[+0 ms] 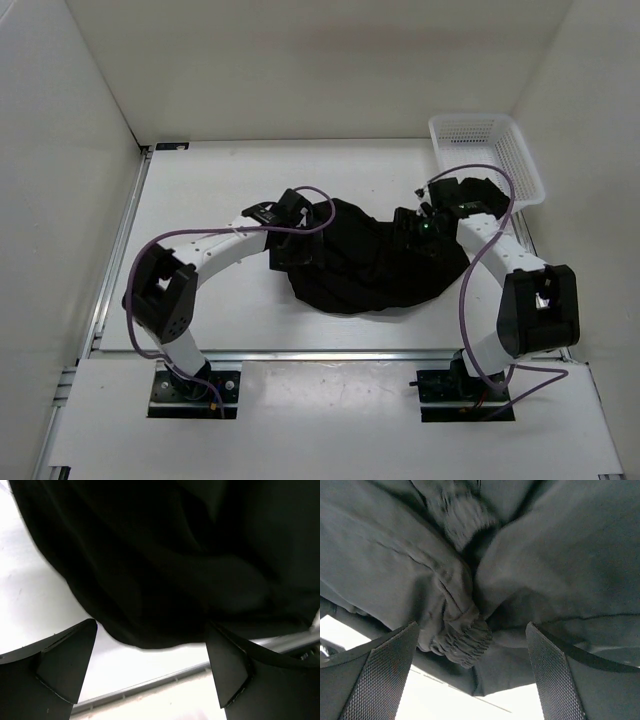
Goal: Fold and stack the trousers
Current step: Flatten the trousers out
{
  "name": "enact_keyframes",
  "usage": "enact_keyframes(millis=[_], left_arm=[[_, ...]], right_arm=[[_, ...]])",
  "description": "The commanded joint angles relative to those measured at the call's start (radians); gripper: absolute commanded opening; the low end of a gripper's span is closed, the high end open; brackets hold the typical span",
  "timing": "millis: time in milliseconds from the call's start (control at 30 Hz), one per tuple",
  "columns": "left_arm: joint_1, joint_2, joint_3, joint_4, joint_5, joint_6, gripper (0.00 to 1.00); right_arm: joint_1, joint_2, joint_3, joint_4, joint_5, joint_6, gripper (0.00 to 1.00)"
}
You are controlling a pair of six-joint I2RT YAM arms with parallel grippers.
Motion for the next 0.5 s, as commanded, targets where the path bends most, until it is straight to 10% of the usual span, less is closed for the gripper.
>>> enact_keyframes(millis=[0,300,433,467], left_arm=[[0.003,0.013,0.047,0.054,-0.003,-0.021,1.0],[0.003,0.033,0.026,0.072,0.006,-0.012,0.91],[0.003,0.042,0.017,0.072,-0.003,-0.012,0.6],[0.003,0.042,0.017,0.072,-0.003,-0.012,0.38]], right_arm=[[0.017,-0.063,-0.045,0.093,-0.091,0.01,0.91],[0.111,-0.068,-0.085,0.102,-0.046,0.033,0.85],[0.111,-0.045,-0.085,0.111,-0.026,0.033,0.68],[0.111,-0.033,-0.085,0.111,-0.017,0.033,0.63]])
